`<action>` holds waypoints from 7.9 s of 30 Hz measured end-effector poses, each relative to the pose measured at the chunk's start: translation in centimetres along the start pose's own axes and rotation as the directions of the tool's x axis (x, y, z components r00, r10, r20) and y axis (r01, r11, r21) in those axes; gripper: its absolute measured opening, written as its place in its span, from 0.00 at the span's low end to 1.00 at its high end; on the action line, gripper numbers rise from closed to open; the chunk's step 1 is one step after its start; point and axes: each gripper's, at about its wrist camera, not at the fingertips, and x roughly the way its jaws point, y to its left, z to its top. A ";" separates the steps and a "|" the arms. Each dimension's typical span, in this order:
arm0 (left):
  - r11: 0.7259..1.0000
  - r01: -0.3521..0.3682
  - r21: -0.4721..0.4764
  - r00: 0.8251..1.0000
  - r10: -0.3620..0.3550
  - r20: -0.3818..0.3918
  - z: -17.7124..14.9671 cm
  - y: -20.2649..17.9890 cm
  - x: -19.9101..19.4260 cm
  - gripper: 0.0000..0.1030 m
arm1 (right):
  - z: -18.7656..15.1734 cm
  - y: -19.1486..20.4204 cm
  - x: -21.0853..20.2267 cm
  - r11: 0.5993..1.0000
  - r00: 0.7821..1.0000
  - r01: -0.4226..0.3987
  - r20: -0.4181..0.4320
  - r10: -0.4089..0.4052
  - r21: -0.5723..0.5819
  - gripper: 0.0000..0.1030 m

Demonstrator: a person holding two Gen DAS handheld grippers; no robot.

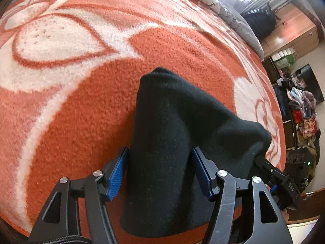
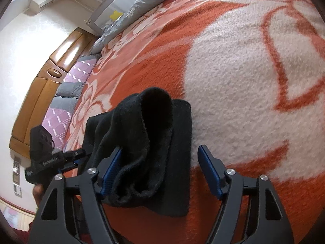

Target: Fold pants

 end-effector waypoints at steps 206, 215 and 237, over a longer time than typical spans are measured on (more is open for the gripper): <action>0.866 -0.494 0.074 0.764 0.392 0.513 -8.4 0.8 -7.1 0.85 | -7.0 14.2 4.1 0.741 0.967 0.157 0.252 0.018 -0.653 0.81; 0.867 -0.493 0.075 0.765 0.391 0.512 -8.4 0.8 -7.0 0.85 | -7.0 14.2 4.1 0.741 0.968 0.156 0.252 0.019 -0.653 0.81; 0.868 -0.492 0.074 0.765 0.390 0.512 -8.4 0.8 -7.1 0.85 | -6.7 14.3 4.1 0.744 0.967 0.155 0.253 0.020 -0.650 0.82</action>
